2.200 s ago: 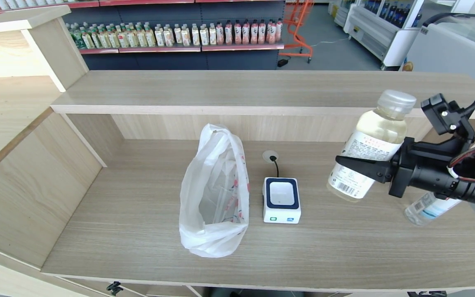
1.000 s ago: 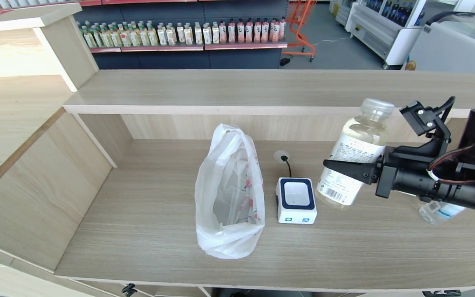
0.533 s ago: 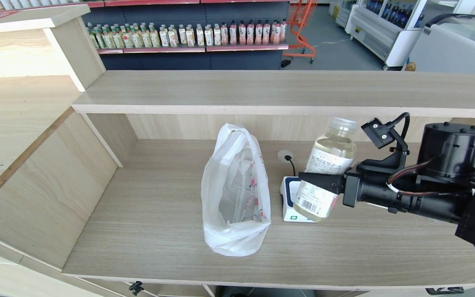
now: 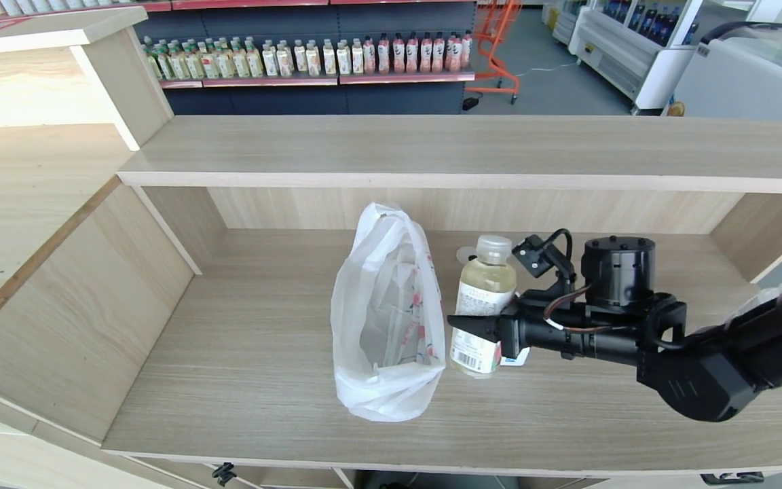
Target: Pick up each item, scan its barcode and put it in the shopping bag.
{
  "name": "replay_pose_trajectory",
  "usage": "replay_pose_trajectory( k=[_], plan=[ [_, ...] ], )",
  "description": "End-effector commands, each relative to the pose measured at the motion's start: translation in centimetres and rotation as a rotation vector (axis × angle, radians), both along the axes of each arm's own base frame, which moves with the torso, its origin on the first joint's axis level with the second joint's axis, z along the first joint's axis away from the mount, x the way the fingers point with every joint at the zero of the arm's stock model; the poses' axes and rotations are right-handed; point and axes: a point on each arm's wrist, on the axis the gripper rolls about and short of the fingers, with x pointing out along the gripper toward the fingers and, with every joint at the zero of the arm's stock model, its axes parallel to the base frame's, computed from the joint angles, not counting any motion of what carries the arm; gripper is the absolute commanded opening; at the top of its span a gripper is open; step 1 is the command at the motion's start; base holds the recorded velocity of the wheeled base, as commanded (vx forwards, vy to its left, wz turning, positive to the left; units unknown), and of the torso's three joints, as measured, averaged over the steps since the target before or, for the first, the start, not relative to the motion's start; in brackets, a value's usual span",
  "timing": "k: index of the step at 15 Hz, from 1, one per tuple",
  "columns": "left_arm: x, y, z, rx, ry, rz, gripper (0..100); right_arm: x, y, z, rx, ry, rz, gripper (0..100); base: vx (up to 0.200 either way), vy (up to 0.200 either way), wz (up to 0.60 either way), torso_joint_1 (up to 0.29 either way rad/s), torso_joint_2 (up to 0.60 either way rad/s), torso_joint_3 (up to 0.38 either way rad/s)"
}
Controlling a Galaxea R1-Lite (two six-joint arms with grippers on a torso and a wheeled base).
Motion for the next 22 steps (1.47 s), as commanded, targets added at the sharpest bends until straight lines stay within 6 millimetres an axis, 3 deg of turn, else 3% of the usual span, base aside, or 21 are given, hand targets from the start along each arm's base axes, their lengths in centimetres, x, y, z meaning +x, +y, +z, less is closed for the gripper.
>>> replay_pose_trajectory(
  k=[1, 4, 7, 13, 16, 17, 20, 22],
  plan=[
    [0.0, 0.0, 0.0, 0.000, 0.000, 0.001, 100, 3.0, 2.9, -2.7, -0.025, -0.028, 0.045, 0, 0.000, 0.000, 0.00, 0.000, 0.00, 0.000],
    [0.0, 0.0, 0.0, 0.000, 0.000, 0.001, 100, 4.1, 7.6, -3.2, -0.002, -0.101, 0.135, 0, 0.000, 0.000, 0.00, 0.000, 0.00, 0.000],
    [0.0, 0.0, 0.0, 0.000, 0.000, 0.001, 100, 5.2, 11.1, -3.8, 0.016, -0.166, 0.182, 0, 0.000, 0.000, 0.00, 0.000, 0.00, 0.000],
    [0.0, 0.0, 0.0, 0.000, 0.000, 0.001, 100, 6.8, 12.4, -9.3, -0.122, -0.337, 0.189, 0, 0.000, 0.000, 0.00, 0.000, 0.00, 0.000],
    [0.0, 0.0, 0.0, 0.000, 0.000, 0.001, 100, 7.4, 12.6, -9.6, -0.143, -0.391, 0.122, 0, 0.000, 0.000, 0.00, 0.000, 0.00, 0.000],
    [0.0, 0.0, 0.0, 0.000, 0.000, 0.001, 100, 7.4, 12.5, -9.5, -0.143, -0.392, 0.121, 100, 0.000, 0.000, 0.00, 0.000, 0.00, 0.000],
    [0.0, 0.0, 0.0, 0.000, 0.000, 0.001, 100, 6.9, 12.1, -6.7, -0.050, -0.343, 0.089, 100, 0.000, 0.000, 0.00, 0.000, 0.00, 0.000],
    [0.0, 0.0, 0.0, 0.000, 0.000, 0.001, 100, 5.4, 11.2, -2.6, 0.101, -0.206, 0.053, 100, 0.000, 0.000, 0.00, 0.000, 0.00, 0.000]
  ],
)
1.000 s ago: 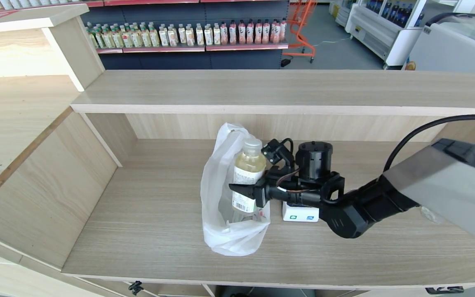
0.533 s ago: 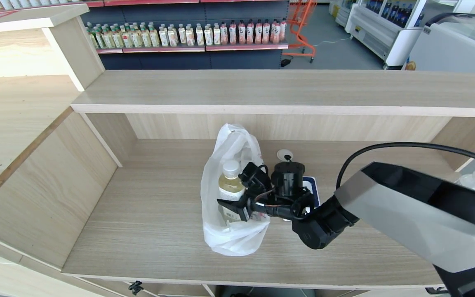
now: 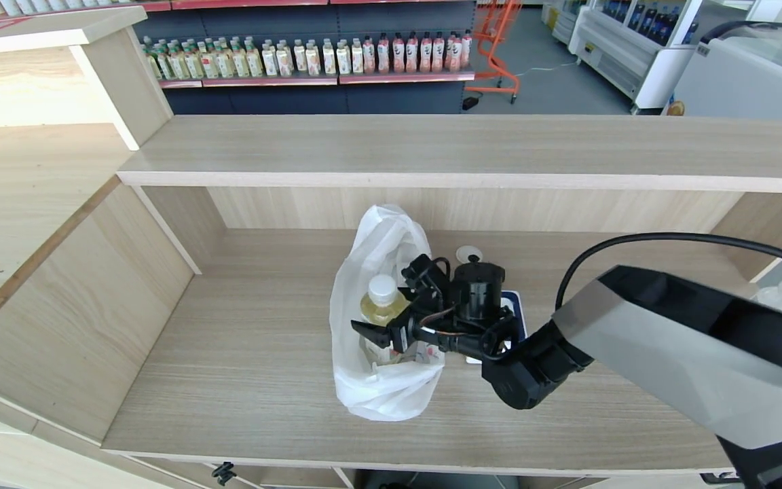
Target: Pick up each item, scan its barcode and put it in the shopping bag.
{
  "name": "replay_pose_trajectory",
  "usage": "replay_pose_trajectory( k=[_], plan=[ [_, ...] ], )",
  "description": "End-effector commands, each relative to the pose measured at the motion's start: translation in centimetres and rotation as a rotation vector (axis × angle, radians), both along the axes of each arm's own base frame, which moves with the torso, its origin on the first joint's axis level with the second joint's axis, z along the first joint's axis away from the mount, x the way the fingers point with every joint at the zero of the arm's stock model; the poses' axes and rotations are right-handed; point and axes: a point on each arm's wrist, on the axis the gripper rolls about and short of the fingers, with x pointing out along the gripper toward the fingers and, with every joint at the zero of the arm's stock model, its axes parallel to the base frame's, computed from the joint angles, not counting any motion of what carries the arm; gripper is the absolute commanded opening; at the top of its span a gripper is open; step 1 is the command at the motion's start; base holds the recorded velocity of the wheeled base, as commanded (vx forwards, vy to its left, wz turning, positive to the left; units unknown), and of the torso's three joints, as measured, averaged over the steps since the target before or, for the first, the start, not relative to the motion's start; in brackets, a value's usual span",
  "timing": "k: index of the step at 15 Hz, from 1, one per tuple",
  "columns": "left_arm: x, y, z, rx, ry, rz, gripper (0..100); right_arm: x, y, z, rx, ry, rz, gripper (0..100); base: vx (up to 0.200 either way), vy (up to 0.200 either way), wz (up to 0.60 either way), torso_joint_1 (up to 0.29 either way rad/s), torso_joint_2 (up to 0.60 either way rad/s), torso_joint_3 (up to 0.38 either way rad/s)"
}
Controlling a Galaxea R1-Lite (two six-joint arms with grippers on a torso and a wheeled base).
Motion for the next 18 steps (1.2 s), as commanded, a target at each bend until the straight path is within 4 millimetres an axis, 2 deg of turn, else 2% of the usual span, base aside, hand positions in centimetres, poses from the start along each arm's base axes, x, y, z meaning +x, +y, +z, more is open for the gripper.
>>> replay_pose_trajectory(
  k=[1, 4, 5, 6, 8, 10, 11, 14, 16, 18],
  plan=[
    [0.0, 0.0, 0.0, 0.000, 0.000, 0.001, 100, -2.0, -1.5, 5.3, 0.115, 0.063, -0.014, 100, 0.000, 0.000, 0.00, 0.000, 0.00, 0.000],
    [0.0, 0.0, 0.0, 0.000, 0.000, 0.001, 100, -3.4, -5.1, 8.8, 0.190, 0.112, -0.066, 100, 0.000, 0.000, 0.00, 0.000, 0.00, 0.000],
    [0.0, 0.0, 0.0, 0.000, 0.000, 0.001, 100, -4.6, -6.3, 10.0, 0.228, 0.166, -0.082, 100, 0.000, 0.000, 0.00, 0.000, 0.00, 0.000],
    [0.0, 0.0, 0.0, 0.000, 0.000, 0.001, 100, -5.7, -7.7, 10.4, 0.215, 0.203, -0.105, 100, 0.000, 0.000, 0.00, 0.000, 0.00, 0.000],
    [0.0, 0.0, 0.0, 0.000, 0.000, 0.001, 100, -9.1, -11.6, 11.6, 0.181, 0.246, -0.153, 100, 0.000, 0.000, 0.00, 0.000, 0.00, 0.000],
    [0.0, 0.0, 0.0, 0.000, 0.000, 0.001, 100, -12.0, -14.6, 14.3, 0.209, 0.196, -0.192, 100, 0.000, 0.000, 0.00, 0.000, 0.00, 0.000],
    [0.0, 0.0, 0.0, 0.000, 0.000, 0.001, 100, -12.6, -16.3, 14.8, 0.195, 0.154, -0.238, 100, 0.000, 0.000, 0.00, 0.000, 0.00, 0.000],
    [0.0, 0.0, 0.0, 0.000, 0.000, 0.001, 100, -13.4, -21.6, 12.9, -0.011, 0.057, -0.411, 100, 0.000, 0.000, 0.00, 0.000, 0.00, 0.000],
    [0.0, 0.0, 0.0, 0.000, 0.000, 0.001, 100, -14.7, -23.4, 12.5, -0.021, 0.064, -0.471, 100, 0.000, 0.000, 0.00, 0.000, 0.00, 0.000],
    [0.0, 0.0, 0.0, 0.000, 0.000, 0.001, 100, -15.6, -24.1, 12.0, -0.026, 0.078, -0.497, 100, 0.000, 0.000, 0.00, 0.000, 0.00, 0.000]
  ],
)
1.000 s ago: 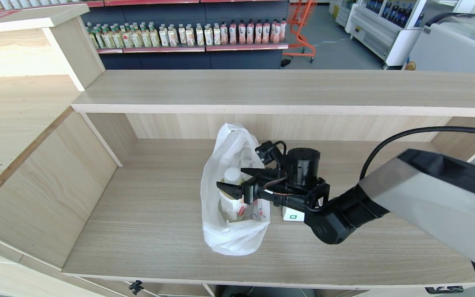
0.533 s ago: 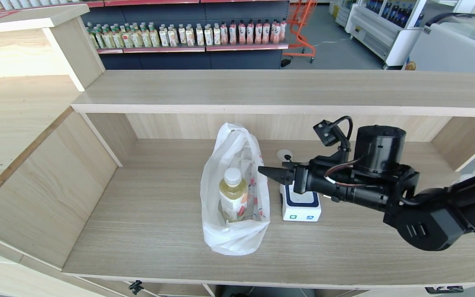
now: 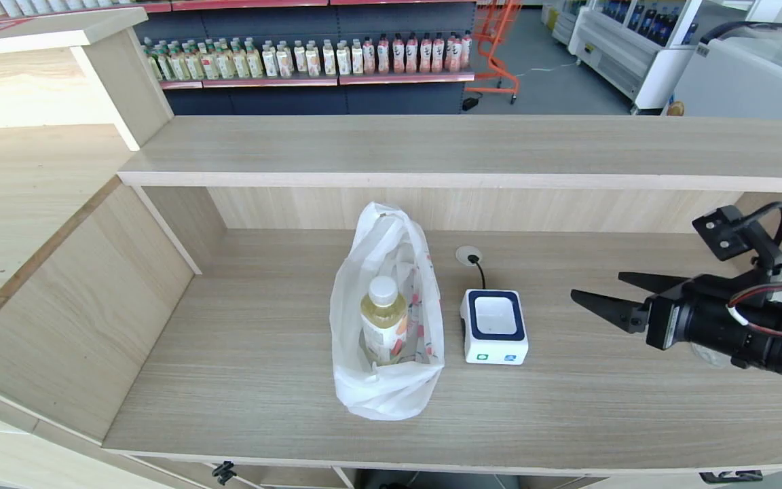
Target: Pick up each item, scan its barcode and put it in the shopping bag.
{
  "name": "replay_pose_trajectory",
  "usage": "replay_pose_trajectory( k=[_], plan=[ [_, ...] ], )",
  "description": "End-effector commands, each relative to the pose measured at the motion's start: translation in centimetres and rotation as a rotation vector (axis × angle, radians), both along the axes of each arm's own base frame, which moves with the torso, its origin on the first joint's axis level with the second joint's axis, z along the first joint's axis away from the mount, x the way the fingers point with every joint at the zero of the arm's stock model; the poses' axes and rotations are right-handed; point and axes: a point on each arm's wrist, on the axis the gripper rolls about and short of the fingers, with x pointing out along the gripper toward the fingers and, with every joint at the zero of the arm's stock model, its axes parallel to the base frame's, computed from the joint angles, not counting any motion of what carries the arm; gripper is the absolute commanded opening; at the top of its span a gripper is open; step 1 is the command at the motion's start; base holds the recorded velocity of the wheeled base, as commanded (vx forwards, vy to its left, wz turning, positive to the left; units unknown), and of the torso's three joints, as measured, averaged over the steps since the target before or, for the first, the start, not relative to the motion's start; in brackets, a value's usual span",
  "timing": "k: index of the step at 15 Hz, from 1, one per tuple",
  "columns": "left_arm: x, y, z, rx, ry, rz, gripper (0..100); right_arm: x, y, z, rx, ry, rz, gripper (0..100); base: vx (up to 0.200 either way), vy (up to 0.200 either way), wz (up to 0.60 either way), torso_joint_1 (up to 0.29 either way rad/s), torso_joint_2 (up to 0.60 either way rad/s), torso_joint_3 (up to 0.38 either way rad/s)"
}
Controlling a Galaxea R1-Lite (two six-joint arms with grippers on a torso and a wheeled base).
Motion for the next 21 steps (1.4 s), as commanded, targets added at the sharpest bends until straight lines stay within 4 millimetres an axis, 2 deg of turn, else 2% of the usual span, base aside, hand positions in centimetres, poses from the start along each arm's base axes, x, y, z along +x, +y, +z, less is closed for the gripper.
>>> replay_pose_trajectory(
  k=[1, 3, 7, 11, 14, 21],
  plan=[
    [0.0, 0.0, 0.0, 0.000, 0.000, 0.001, 100, -1.7, -0.9, 0.3, 0.002, -0.024, -0.029, 100, 0.000, 0.000, 0.00, 0.000, 0.00, 0.000],
    [0.0, 0.0, 0.0, 0.001, 0.000, 0.001, 100, -2.2, -1.0, 0.3, 0.000, -0.025, -0.028, 100, 0.000, 0.000, 0.00, 0.000, 0.00, 0.000],
    [0.0, 0.0, 0.0, 0.001, 0.000, 0.001, 100, -2.6, -1.0, -0.2, -0.002, -0.010, -0.031, 100, -0.150, 0.000, 0.00, 0.005, 0.01, 0.001],
    [0.0, 0.0, 0.0, 0.001, 0.000, 0.001, 100, -3.2, -1.7, -0.7, -0.012, 0.003, -0.093, 100, 0.000, -0.200, 0.00, -0.005, 0.00, 0.005],
    [0.0, 0.0, 0.0, 0.003, 0.000, 0.000, 100, -3.0, -2.0, -1.1, -0.026, 0.022, -0.158, 100, 0.000, -0.200, 0.00, 0.001, 0.00, 0.009],
    [0.0, 0.0, 0.0, 0.003, 0.000, 0.000, 100, -2.3, -2.5, -1.7, -0.033, 0.053, -0.193, 100, 0.000, -0.200, 0.00, 0.003, 0.00, 0.002]
  ],
)
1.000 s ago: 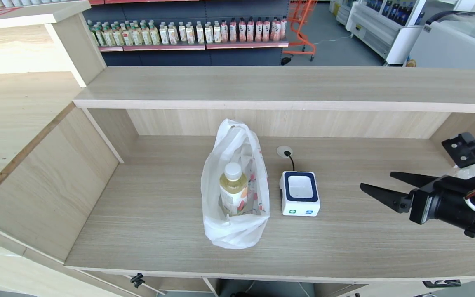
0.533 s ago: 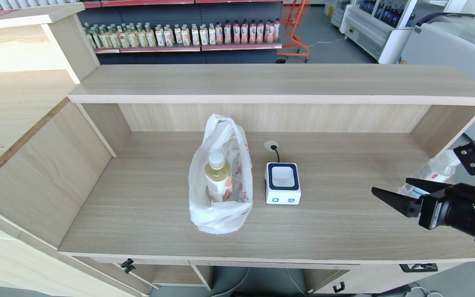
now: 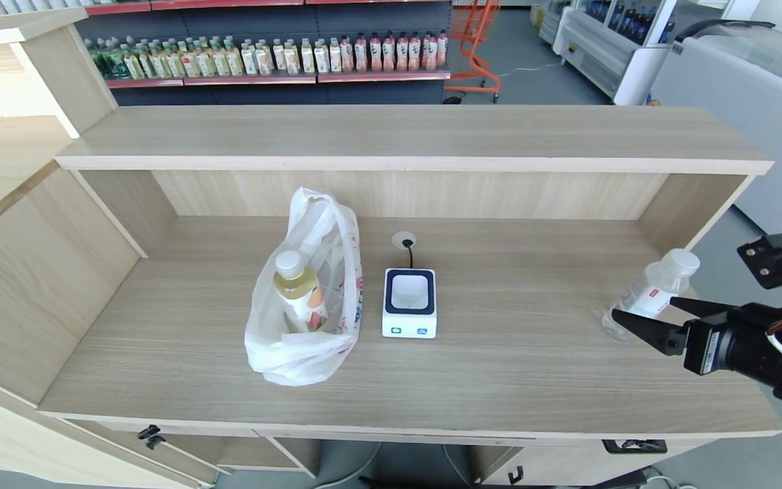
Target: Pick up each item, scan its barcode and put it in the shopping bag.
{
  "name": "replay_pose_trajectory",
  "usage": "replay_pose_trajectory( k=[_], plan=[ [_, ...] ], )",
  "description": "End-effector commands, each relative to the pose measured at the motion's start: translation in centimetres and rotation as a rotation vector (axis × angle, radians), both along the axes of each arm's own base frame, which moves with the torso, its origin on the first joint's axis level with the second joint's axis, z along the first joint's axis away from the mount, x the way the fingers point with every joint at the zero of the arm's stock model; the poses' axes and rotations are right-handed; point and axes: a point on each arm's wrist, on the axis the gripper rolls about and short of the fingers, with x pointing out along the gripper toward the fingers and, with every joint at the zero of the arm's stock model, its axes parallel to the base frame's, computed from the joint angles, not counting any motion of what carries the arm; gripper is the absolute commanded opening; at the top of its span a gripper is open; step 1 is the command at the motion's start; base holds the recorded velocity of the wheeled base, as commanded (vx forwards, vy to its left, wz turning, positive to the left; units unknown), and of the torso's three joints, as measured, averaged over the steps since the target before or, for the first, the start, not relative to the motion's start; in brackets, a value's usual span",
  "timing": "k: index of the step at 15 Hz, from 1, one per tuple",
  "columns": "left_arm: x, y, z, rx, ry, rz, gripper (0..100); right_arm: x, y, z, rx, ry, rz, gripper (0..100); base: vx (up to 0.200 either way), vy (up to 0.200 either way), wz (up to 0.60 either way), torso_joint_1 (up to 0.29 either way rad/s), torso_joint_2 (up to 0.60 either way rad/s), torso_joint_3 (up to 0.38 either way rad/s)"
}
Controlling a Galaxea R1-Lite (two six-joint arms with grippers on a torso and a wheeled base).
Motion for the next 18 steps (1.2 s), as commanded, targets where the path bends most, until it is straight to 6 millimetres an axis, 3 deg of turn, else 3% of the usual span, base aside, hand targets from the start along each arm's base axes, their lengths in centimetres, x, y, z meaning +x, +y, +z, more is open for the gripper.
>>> replay_pose_trajectory(
  k=[1, 9, 13, 18],
  plan=[
    [0.0, 0.0, 0.0, 0.001, 0.000, 0.000, 100, 0.0, 0.0, -0.4, -0.005, 0.018, -0.015, 100, 0.000, -0.200, 0.00, 0.007, 0.00, 0.002],
    [0.0, 0.0, 0.0, 0.001, 0.000, 0.000, 100, -0.8, -0.2, -2.0, -0.024, 0.078, -0.052, 100, 0.000, -0.200, 0.00, 0.002, 0.00, 0.002],
    [0.0, 0.0, 0.0, -0.002, 0.000, 0.000, 100, 0.1, -0.9, -2.7, -0.068, 0.104, -0.087, 100, 0.000, 0.000, 0.00, 0.000, 0.00, 0.000],
    [0.0, 0.0, 0.0, -0.002, 0.000, 0.000, 100, 4.4, -0.6, -3.5, -0.069, 0.105, -0.081, 100, 0.000, 0.000, 0.00, 0.000, 0.00, 0.000]
  ],
)
